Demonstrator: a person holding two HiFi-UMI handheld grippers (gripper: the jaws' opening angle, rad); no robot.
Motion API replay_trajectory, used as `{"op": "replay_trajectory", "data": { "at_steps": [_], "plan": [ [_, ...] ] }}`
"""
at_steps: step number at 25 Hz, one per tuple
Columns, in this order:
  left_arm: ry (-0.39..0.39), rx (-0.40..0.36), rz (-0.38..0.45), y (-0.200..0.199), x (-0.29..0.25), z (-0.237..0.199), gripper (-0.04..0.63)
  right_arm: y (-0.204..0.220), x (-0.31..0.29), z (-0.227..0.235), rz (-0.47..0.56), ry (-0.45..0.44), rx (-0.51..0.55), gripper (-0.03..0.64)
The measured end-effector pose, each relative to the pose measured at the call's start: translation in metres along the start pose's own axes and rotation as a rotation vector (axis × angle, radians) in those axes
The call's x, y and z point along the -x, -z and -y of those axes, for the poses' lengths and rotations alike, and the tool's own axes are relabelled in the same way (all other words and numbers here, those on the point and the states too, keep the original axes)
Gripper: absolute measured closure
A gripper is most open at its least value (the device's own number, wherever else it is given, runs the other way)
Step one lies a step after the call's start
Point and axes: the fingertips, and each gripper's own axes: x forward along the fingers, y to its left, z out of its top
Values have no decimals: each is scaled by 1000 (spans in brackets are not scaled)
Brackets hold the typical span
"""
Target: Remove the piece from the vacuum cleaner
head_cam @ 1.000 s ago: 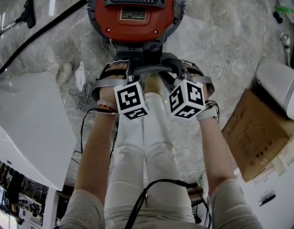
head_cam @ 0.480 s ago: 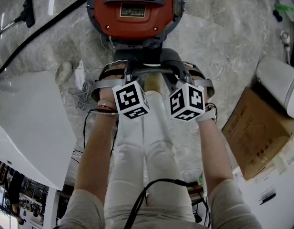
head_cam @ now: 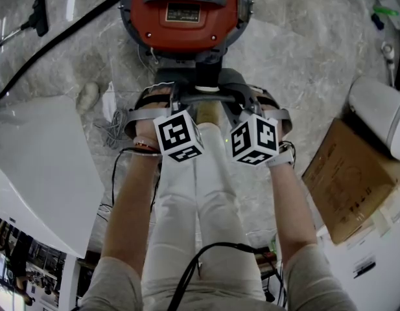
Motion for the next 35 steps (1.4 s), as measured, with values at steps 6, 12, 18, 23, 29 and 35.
{"op": "replay_trajectory", "data": {
  "at_steps": [6,12,18,23,29,35],
  "plan": [
    [14,37,3,3,-2,4,549,0,-2,-1,9,1,-32,570],
    [31,56,10,0,-2,5,549,1,0,1,4,6,-33,571],
    [23,60,1,2,2,10,549,-1,3,-3,-2,12,-29,569],
    [18,68,0,4,2,9,549,-1,2,-4,1,11,-32,569],
    [7,73,13,3,0,8,549,0,1,-3,2,20,-48,569],
    [15,72,21,3,4,14,551,1,4,-9,0,22,-19,569]
  ]
}}
